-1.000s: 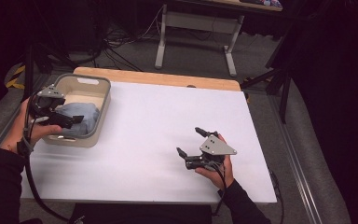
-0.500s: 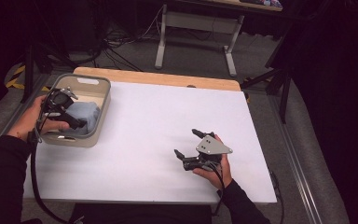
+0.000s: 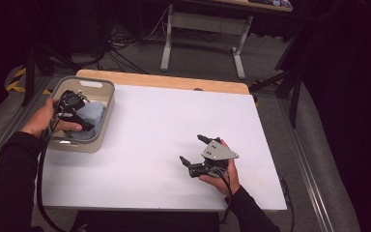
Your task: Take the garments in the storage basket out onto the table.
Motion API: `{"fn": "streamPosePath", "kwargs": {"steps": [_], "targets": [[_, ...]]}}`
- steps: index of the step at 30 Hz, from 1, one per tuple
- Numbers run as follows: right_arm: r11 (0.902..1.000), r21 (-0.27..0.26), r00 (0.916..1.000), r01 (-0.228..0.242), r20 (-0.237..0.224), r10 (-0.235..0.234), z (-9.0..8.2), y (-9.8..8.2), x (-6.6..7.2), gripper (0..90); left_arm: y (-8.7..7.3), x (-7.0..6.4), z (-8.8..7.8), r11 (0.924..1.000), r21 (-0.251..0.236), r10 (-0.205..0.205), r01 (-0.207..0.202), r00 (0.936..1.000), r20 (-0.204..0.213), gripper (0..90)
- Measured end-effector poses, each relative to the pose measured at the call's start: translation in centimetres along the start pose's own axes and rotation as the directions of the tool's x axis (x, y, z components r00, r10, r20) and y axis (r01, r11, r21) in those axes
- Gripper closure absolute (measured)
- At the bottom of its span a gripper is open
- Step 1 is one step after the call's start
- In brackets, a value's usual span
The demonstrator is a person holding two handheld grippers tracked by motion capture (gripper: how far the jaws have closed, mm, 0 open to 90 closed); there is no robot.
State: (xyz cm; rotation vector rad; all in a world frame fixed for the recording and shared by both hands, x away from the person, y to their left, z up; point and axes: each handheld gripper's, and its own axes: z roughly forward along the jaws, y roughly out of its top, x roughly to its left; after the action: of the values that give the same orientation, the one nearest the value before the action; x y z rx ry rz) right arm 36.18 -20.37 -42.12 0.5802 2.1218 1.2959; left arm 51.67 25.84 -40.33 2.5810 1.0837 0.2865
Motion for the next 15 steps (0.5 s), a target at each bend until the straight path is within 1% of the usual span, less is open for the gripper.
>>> {"fn": "streamPosePath", "kwargs": {"steps": [3, 4, 5, 6, 8, 10, 11, 12, 14, 15], "targets": [[1.0, 0.004, 1.0, 0.005, -0.002, -0.005, 0.0, 0.0, 0.1, 9.1, 0.0, 0.0, 0.0, 1.0, -0.003, 0.004, -0.004, 1.0, -0.001, 19.3], [1.0, 0.003, 1.0, 0.008, -0.001, -0.008, 0.1, 0.0, 0.1, 9.2, 0.0, -0.1, 0.0, 0.9999, 0.0, 0.014, -0.014, 0.9999, -0.004, 19.3], [0.9999, 0.004, 1.0, 0.009, -0.002, -0.009, 0.1, 0.0, 0.1, 9.3, 0.0, -0.3, 0.0, 0.9998, -0.004, 0.019, -0.019, 0.9998, -0.008, 24.6], [0.9999, 0.005, 1.0, 0.01, -0.002, -0.01, 0.1, 0.0, 0.1, 9.4, 0.1, -0.4, 0.0, 0.9995, -0.006, 0.032, -0.032, 0.9994, -0.015, 26.5], [0.9999, 0.009, 0.9999, 0.01, -0.002, -0.01, 0.1, 0.0, 0.2, 9.5, 0.1, -0.6, 0.0, 0.9989, -0.021, 0.043, -0.043, 0.999, -0.014, 33.6], [0.9999, 0.009, 1.0, 0.01, -0.001, -0.01, 0.1, 0.0, 0.2, 9.7, 0.0, -0.7, -0.1, 0.9976, -0.037, 0.058, -0.059, 0.9979, -0.028, 39.9], [0.9999, 0.009, 0.9999, 0.01, 0.0, -0.01, 0.1, 0.0, 0.2, 9.7, 0.0, -0.7, -0.1, 0.9971, -0.039, 0.064, -0.065, 0.9975, -0.03, 41.3], [0.9999, 0.009, 0.9999, 0.012, 0.002, -0.012, 0.1, 0.0, 0.2, 9.8, 0.0, -0.8, -0.2, 0.9961, -0.046, 0.073, -0.075, 0.9964, -0.043, 42.9], [0.9999, 0.009, 1.0, 0.008, 0.003, -0.008, 0.0, 0.0, 0.1, 10.1, -0.1, -0.9, -0.3, 0.996, -0.048, 0.074, -0.076, 0.9963, -0.045, 45.3], [0.9999, 0.01, 1.0, 0.009, 0.004, -0.009, 0.0, 0.0, 0.1, 10.2, -0.2, -1.0, -0.6, 0.9954, -0.057, 0.073, -0.077, 0.9955, -0.061, 45.9]]}}
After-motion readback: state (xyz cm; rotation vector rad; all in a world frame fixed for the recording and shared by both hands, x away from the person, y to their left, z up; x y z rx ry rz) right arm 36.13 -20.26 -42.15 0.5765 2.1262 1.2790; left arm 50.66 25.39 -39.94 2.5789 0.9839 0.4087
